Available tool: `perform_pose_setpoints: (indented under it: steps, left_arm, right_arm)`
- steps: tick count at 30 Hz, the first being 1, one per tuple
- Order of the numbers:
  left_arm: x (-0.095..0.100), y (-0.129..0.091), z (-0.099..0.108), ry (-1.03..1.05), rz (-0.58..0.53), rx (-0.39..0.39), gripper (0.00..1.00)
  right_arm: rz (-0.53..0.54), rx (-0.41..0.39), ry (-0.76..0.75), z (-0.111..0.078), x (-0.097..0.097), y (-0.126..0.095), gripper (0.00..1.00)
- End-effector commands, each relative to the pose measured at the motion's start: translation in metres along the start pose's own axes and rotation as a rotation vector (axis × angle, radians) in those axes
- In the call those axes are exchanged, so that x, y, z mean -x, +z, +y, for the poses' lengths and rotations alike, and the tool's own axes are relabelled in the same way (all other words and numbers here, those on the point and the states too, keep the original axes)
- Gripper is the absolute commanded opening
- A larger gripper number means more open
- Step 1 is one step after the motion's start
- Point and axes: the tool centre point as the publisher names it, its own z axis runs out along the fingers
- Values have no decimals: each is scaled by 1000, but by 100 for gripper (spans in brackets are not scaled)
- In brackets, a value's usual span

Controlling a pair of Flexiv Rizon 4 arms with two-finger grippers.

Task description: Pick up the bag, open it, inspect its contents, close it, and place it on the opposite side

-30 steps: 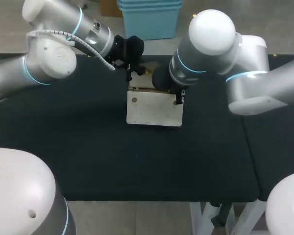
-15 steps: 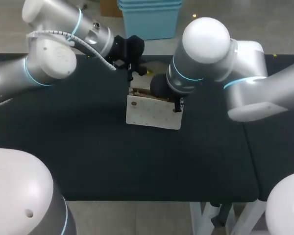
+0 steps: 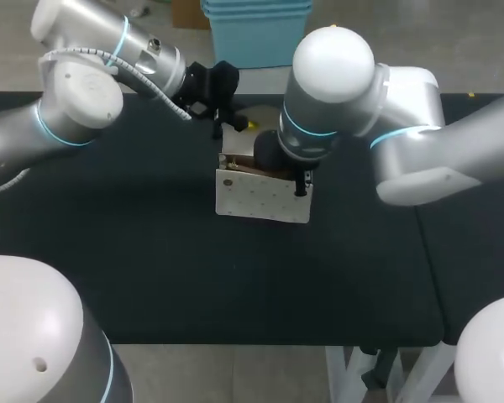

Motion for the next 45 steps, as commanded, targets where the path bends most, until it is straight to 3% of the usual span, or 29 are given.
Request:
perform_pose_setpoints:
  steps: [1,4,5,6,7,8,19,45]
  left_arm:
    - [3,1,5,-5,17,-16,0]
    - [3,1,6,-7,21,-16,0]
    - [3,1,6,-7,21,-16,0]
    - [3,1,6,-7,21,-16,0]
    - [3,1,6,-7,21,-16,0]
    - [3,1,6,-7,21,-16,0]
    - [3,1,6,-7,21,-16,0]
    - [3,1,6,-7,21,-16,0]
  right_arm:
    - [45,-21,5,6,4,5,0]
    - [66,-24,10,5,3,7,2]
    - [76,-22,13,5,3,8,24]
    - [81,-24,14,5,2,9,36]
    - [91,-26,16,5,2,10,80]
    - [94,-25,17,5,1,11,100]
    - [164,-25,23,5,-5,20,100]
    - [163,-38,38,5,-3,20,100]
